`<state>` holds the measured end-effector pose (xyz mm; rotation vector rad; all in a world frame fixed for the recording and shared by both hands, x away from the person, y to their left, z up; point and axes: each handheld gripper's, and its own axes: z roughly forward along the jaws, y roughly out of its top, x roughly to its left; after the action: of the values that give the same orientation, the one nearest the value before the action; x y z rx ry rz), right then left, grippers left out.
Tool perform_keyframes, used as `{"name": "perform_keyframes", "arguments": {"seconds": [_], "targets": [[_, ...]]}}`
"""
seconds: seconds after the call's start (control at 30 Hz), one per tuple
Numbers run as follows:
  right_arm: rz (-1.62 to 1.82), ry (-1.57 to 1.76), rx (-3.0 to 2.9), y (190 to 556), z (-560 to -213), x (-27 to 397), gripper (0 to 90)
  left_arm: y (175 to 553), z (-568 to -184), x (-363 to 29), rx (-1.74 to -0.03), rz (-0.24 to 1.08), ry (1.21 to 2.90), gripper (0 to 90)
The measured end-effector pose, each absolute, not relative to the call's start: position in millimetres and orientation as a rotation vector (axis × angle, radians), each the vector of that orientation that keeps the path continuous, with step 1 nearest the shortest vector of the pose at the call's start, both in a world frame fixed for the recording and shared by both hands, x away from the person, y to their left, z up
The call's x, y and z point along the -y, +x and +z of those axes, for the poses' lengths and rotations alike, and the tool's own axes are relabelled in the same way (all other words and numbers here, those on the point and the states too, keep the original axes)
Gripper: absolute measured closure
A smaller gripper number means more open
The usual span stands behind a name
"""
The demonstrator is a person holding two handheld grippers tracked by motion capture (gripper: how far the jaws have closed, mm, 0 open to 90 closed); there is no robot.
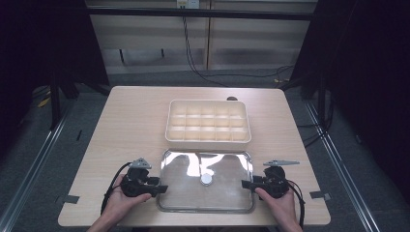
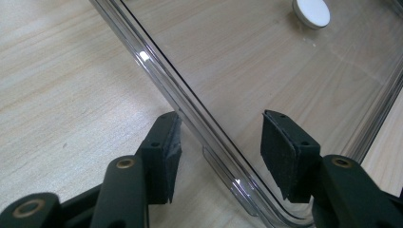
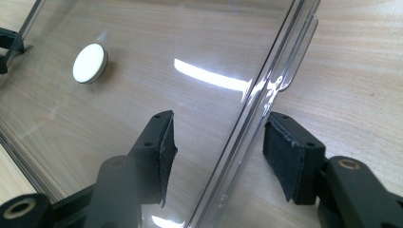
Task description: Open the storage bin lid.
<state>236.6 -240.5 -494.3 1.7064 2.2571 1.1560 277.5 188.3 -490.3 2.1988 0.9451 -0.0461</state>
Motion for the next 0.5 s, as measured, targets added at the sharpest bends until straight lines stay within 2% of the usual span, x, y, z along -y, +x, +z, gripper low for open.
{"name": "perform_keyframes", "arguments": {"seconds": [0.17, 0.23, 0.27, 0.5], "targets": [[1.149, 1.705, -2.243, 236, -493, 239, 42.7, 276, -489, -186, -0.933, -0.029, 2.219, 46.3], [1.163, 1.697, -2.227, 236, -492, 241, 43.3, 277, -490, -187, -0.940, -0.061, 2.204, 44.0], [1.199, 1.689, -2.195, 235, -489, 245, 43.1, 275, -489, -187, -0.921, -0.003, 2.224, 49.5], [1.268, 1.670, -2.184, 235, -486, 249, 41.8, 273, -484, -188, -0.912, 0.030, 2.194, 42.9]]}}
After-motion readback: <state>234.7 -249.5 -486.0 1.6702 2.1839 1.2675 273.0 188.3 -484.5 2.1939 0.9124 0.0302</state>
